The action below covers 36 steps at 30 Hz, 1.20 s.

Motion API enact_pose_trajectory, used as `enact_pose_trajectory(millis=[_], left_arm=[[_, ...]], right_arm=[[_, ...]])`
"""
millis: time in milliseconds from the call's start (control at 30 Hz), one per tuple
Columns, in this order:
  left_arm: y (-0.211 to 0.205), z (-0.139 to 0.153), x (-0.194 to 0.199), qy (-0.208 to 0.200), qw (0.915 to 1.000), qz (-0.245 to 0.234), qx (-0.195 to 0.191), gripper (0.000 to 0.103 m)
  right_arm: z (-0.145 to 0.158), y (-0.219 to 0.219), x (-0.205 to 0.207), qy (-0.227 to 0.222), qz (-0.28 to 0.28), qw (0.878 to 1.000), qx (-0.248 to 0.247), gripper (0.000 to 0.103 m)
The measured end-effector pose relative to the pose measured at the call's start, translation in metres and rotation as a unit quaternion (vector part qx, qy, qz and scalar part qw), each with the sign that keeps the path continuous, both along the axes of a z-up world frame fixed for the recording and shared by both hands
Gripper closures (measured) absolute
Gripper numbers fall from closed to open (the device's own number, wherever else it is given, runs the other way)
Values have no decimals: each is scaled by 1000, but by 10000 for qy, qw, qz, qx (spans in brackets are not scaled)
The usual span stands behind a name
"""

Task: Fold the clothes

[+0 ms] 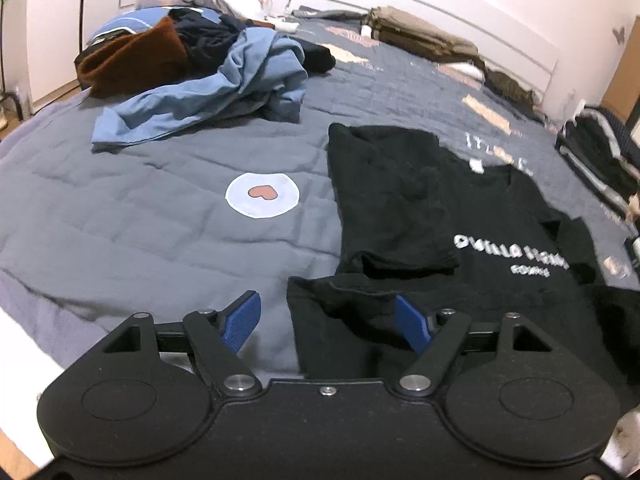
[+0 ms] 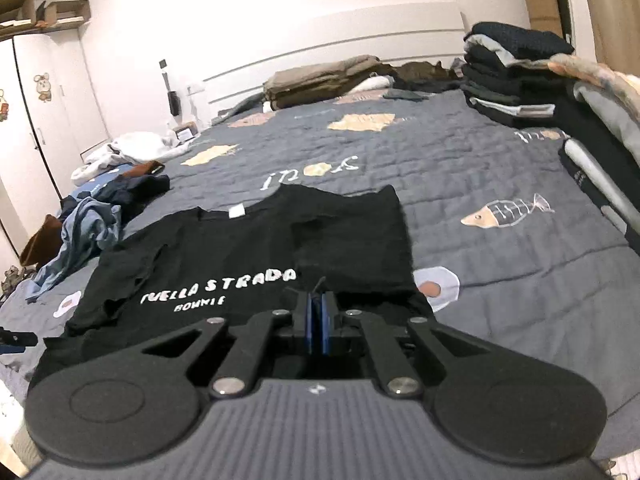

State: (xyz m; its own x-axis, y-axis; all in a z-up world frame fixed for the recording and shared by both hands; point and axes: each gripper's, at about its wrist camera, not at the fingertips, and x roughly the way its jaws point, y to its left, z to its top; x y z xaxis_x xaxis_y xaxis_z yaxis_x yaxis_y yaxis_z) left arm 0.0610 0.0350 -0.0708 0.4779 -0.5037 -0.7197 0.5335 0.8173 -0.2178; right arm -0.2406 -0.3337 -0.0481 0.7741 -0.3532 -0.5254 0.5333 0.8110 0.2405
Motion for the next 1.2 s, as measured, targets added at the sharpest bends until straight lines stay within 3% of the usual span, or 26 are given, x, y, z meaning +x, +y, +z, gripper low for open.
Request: enact_pose_trajectory(millis=[167, 300, 367, 467, 667, 1000, 1200], left_arm=[[-3, -16, 19, 464, 9989, -2, -82, 48], [-6, -22, 20, 632, 9979, -104, -60, 50], [-8, -22, 18, 643, 9976, -238, -90, 74], [-6, -16, 14, 541, 9976, -310, -301, 87], [7, 9, 2, -86, 9956, -216, -908, 90], [10, 31, -18, -791, 9914, -243, -1010, 90], [18, 50, -34, -1397, 9755, -291, -1673, 90]], right_arm=[[-3, -2, -2, 5, 2, 10000, 36, 98], [-4, -3, -3, -29, -38, 9999, 96, 98], [-4, -4, -2, -58, -61, 9999, 105, 98], [-3, -4, -3, -111, -94, 9999, 69, 98], [4, -5, -11, -296, -181, 9994, 20, 98], [15, -14, -26, -688, -364, 9969, 69, 98], [25, -11, -35, -1038, -367, 9939, -71, 98]])
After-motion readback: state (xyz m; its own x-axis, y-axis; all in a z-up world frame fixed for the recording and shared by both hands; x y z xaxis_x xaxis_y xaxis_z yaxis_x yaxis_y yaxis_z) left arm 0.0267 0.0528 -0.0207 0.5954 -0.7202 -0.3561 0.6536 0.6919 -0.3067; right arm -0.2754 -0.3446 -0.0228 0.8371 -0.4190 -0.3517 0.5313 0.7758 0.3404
